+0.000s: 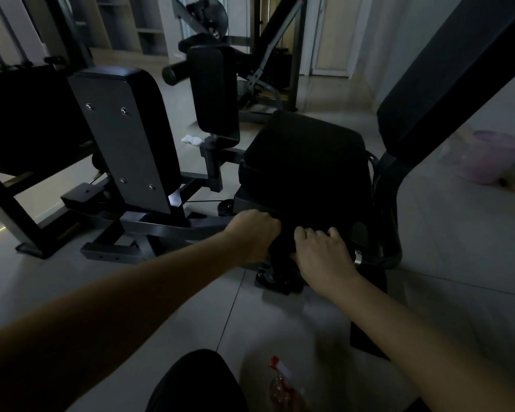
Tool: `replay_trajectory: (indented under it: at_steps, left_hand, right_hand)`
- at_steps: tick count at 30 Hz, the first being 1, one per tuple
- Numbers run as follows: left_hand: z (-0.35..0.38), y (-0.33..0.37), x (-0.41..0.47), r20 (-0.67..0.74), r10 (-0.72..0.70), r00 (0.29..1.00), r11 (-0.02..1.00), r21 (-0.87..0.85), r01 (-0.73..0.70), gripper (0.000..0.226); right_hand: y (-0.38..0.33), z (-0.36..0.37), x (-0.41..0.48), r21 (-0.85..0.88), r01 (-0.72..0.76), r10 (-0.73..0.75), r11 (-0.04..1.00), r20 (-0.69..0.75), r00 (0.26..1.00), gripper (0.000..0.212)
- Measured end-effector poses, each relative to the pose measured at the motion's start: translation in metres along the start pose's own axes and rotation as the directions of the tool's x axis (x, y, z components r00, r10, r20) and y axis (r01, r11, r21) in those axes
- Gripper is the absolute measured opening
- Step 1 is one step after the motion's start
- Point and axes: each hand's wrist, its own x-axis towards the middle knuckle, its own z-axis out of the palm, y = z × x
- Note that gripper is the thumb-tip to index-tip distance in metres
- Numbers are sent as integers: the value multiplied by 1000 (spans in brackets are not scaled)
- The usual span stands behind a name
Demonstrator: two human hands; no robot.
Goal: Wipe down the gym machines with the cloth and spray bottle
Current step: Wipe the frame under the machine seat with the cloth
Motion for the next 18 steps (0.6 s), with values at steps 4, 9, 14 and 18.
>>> replay_trajectory:
  at_steps: [4, 9, 14, 18]
  left_hand:
    - [-24, -15, 36, 533, 66, 843, 926, -348, 148, 27]
    - [-16, -8, 40, 486, 33, 873, 927, -342, 155, 35]
    - [29, 25, 4, -253, -100, 962, 991, 64, 119, 41]
    - [17, 15, 16, -164, -28, 986, 998, 52, 37, 24]
  right_hand:
    - [1, 4, 2, -16, -23, 23, 1000, 15, 1000, 32]
    - [0, 6, 2, -30, -36, 36, 999, -18, 999, 22]
    - [-1, 5, 2, -32, -26, 26, 999, 13, 1000, 19]
    - [-3, 2, 4, -39, -25, 26, 999, 30, 999, 18]
